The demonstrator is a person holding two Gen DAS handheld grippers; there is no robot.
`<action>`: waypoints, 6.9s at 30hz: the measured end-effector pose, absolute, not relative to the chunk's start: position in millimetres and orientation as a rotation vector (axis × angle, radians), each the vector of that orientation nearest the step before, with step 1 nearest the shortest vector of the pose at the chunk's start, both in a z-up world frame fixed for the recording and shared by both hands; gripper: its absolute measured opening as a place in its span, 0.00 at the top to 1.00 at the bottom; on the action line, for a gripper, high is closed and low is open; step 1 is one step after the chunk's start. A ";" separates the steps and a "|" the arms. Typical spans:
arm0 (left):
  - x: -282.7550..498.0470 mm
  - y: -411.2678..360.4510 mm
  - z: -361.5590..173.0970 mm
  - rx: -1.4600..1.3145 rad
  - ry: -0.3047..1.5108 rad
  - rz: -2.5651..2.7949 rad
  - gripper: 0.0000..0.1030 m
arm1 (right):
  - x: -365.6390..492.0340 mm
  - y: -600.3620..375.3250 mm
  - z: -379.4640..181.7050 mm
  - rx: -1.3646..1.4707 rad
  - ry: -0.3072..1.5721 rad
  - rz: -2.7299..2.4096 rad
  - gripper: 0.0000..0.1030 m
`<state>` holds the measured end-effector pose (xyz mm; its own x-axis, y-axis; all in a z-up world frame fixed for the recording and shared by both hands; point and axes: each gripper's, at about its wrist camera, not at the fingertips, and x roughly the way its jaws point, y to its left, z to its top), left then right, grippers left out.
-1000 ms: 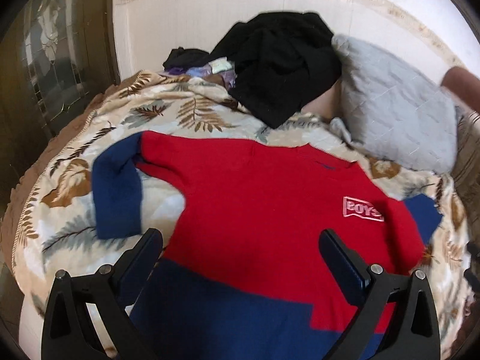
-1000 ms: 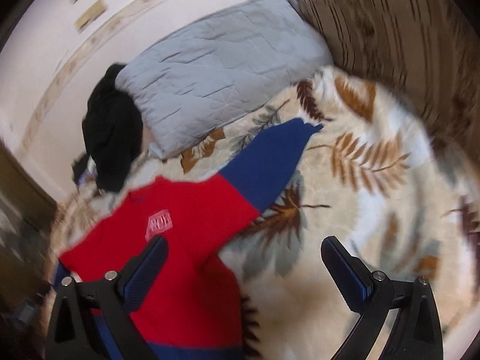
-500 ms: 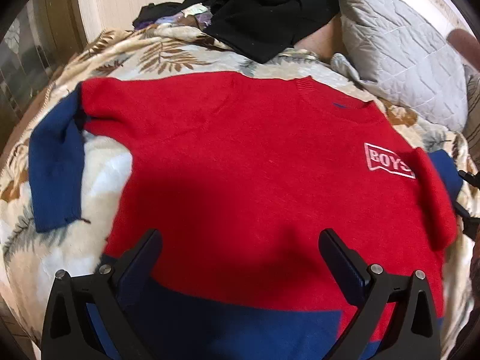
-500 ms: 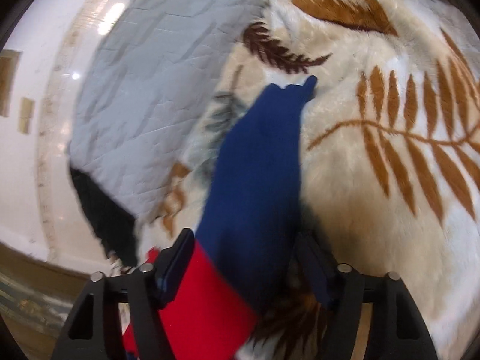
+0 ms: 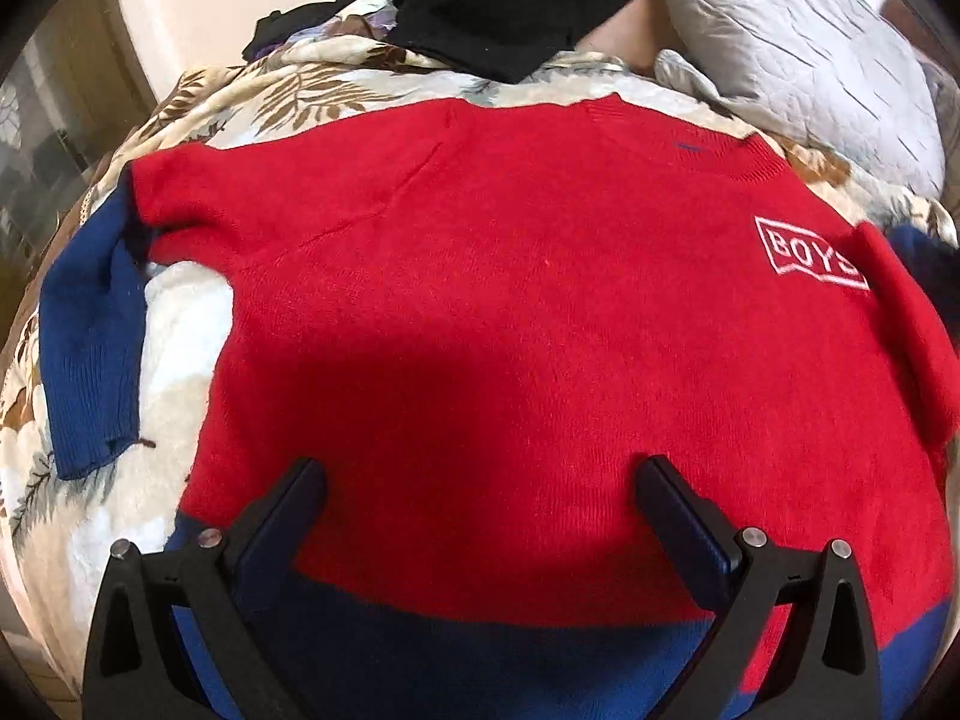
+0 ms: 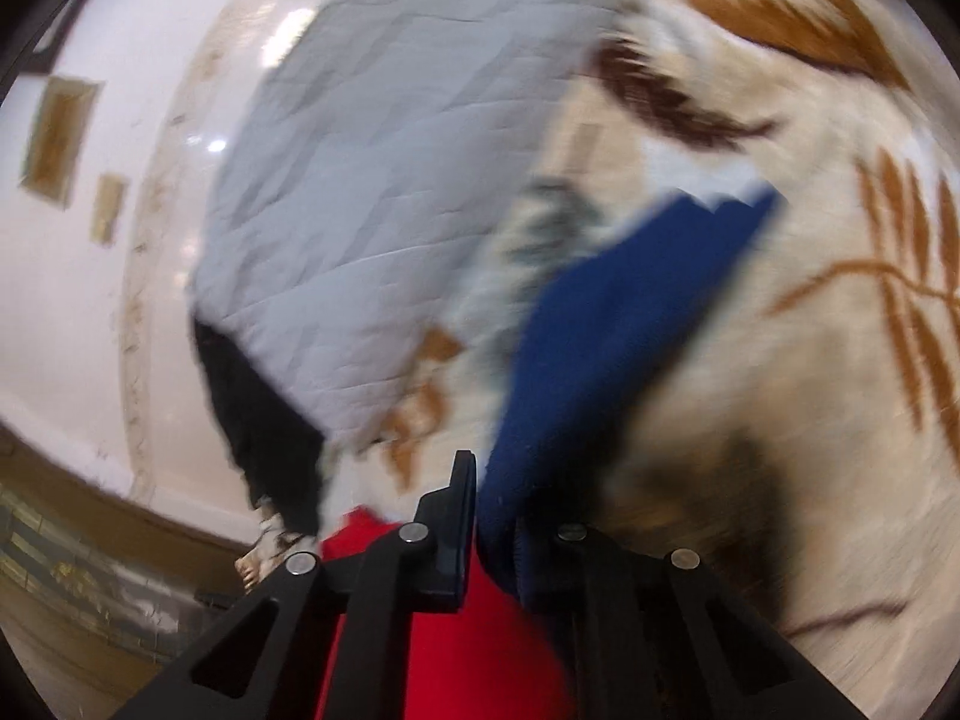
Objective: Fold small clothes
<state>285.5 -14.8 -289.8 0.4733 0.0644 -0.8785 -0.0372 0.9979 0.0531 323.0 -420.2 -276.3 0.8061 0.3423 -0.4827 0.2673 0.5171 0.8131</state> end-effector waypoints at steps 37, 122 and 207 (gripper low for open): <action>274.0 113.5 -204.8 -0.246 0.838 0.261 0.00 | 305.4 -242.1 -253.3 0.959 1.022 0.333 0.37; 278.9 140.9 -187.3 -0.403 0.765 -0.196 0.96 | 290.5 -196.8 -244.1 0.508 1.099 0.387 0.35; 339.3 43.6 -268.2 -0.006 0.973 -0.111 0.34 | 262.7 -210.1 -250.3 0.502 1.057 0.473 0.89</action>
<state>339.3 43.6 -268.2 0.5577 -0.0971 -0.8243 0.0916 0.9943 -0.0551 262.7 -210.1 -250.3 0.4143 0.5888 -0.6940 -0.1247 0.7921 0.5975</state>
